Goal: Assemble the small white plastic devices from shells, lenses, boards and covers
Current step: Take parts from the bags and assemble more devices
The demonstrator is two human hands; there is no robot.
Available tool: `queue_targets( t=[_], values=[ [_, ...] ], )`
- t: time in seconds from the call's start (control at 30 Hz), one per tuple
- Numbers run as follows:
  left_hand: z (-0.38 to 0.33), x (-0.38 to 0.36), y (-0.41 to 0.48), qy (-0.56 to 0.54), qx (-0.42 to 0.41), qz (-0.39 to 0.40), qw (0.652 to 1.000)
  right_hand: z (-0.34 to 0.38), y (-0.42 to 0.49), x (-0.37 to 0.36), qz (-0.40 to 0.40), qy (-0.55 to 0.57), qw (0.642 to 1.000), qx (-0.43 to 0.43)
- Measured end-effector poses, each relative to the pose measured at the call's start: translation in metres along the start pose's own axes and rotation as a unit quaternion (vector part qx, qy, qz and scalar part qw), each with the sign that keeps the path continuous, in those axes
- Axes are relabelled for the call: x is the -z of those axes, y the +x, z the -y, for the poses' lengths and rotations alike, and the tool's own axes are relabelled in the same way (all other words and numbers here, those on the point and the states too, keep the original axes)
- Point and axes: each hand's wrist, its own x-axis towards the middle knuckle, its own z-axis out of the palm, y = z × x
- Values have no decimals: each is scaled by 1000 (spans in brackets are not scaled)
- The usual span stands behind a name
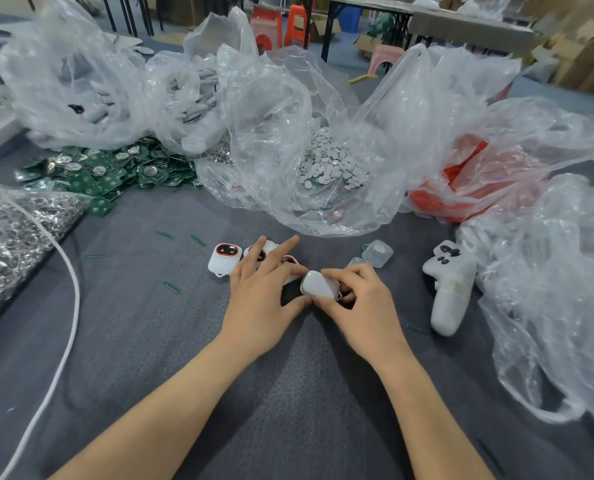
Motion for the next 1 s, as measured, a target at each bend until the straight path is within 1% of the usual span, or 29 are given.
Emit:
queue_targets(
  t=[0.2, 0.4, 0.53, 0.67, 0.77, 0.83, 0.9, 1.0],
  values=[
    [-3, 0, 0, -14, 10, -16, 1000, 0, 0, 1, 9, 1, 1000, -10],
    [-4, -1, 1, 68, 9, 38, 997, 2, 4, 4, 26, 2, 999, -25],
    [-7, 0, 2, 65, 17, 55, 996, 3, 4, 6, 34, 20, 999, -36],
    [-10, 2, 4, 37, 17, 66, 997, 4, 2, 5, 35, 27, 998, -34],
    [-10, 3, 4, 23, 11, 52, 998, 5, 1, 6, 39, 43, 998, -33],
    [-9, 3, 2, 10, -1, 34, 999, 5, 0, 8, 32, 77, 996, -39],
    [-8, 3, -1, -11, -26, 11, 1000, 7, -3, 7, 14, 107, 993, -43],
    [-5, 3, -2, -55, -67, -27, 996, 11, -6, 4, 16, 106, 994, -27]
  ],
)
